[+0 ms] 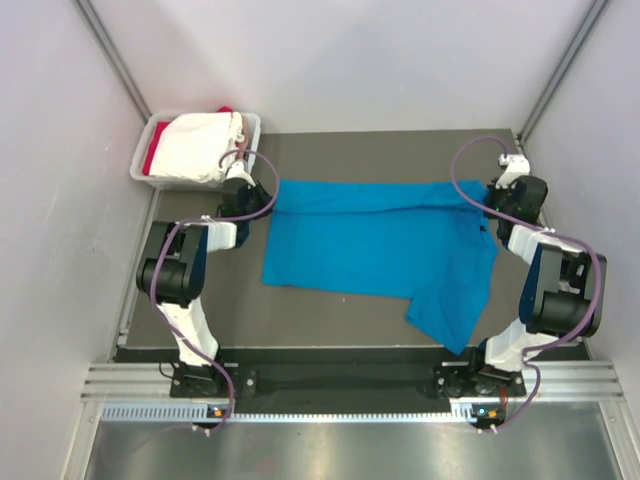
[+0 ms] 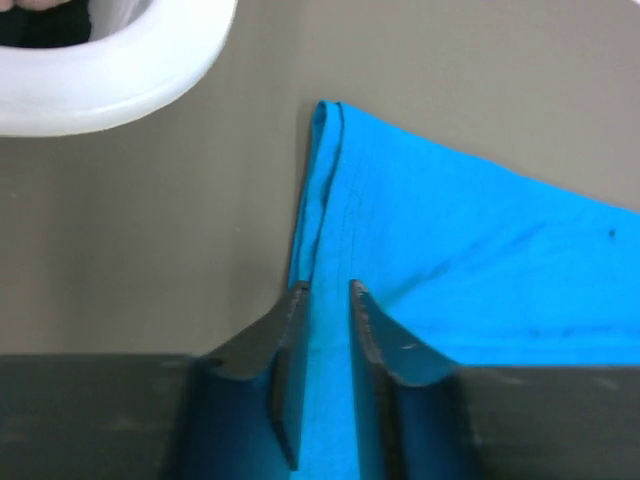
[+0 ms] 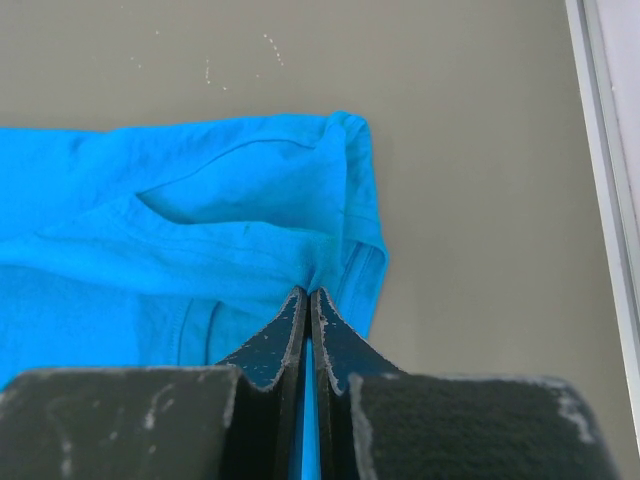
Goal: Fold and stack the t-shirts
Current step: Fold the tshirt
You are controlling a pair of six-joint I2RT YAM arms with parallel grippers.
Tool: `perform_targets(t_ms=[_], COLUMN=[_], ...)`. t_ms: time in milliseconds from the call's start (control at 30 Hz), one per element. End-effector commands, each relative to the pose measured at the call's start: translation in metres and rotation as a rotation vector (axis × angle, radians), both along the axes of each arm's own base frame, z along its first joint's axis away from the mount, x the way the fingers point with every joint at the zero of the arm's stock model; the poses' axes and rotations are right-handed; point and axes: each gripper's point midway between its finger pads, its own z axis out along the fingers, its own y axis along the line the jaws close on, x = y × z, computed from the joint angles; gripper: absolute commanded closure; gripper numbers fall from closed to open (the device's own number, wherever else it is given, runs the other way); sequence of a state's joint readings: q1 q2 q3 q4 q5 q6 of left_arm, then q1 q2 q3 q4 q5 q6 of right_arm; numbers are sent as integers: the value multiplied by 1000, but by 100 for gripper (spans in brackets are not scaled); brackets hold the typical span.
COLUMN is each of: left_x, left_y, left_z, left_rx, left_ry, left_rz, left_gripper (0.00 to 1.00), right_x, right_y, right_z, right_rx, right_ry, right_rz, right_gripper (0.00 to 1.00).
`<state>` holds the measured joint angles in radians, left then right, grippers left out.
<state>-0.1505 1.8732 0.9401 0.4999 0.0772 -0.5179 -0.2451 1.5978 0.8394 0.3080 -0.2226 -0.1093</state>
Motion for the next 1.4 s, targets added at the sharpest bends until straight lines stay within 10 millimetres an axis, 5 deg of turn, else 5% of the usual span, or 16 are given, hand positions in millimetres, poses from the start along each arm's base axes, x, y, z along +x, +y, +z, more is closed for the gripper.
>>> perform_targets(t_ms=[0,300,367,500,567,600,733,833,1000,1033,1067,1133,1167,1200,1367], left_x=[2,-2,-2,-3,-3,-3,-7,-16,-38,-41,-44,-56,-59,-65,-85], left_y=[3,4,4,4,3,2,-6,-18,-52,-64,-72,-85,-88,-90,-92], left_z=[34,59,69,84,92,93,109,114,114,121,120,116,115,115,104], left_rx=[20,3,0,-10,-13,-12,-9,-29,6,-8,-20,12,17,18,-1], left_ry=[-92,-135,-155,-183,-190,-190,-193,-155,-74,-70,-52,-6,6,13,77], left_rz=[7,22,24,24,18,12,-14,-31,-37,-55,-63,-72,-70,-72,-71], left_gripper=[64,55,55,55,54,54,50,48,42,41,40,36,32,28,20], right_x=[7,3,2,-3,-5,-9,-13,-10,8,13,15,30,32,42,50], right_y=[-8,-4,-4,-3,-2,-1,2,6,46,69,70,102,101,111,115], right_z=[32,29,29,36,48,60,104,108,83,80,56,62,39,49,33], right_rx=[-26,-12,-12,-4,-6,-11,45,180,273,255,222,180,139,129,123], right_ry=[-79,-55,-52,-50,-69,-86,-145,-104,2,20,99,125,204,194,258], right_rz=[-2,7,5,0,1,-1,-41,-107,-115,-70,-112,-55,-96,-84,-128], right_gripper=[100,95,86,31,17,1,0,0,0,0,0,0,0,0,0])
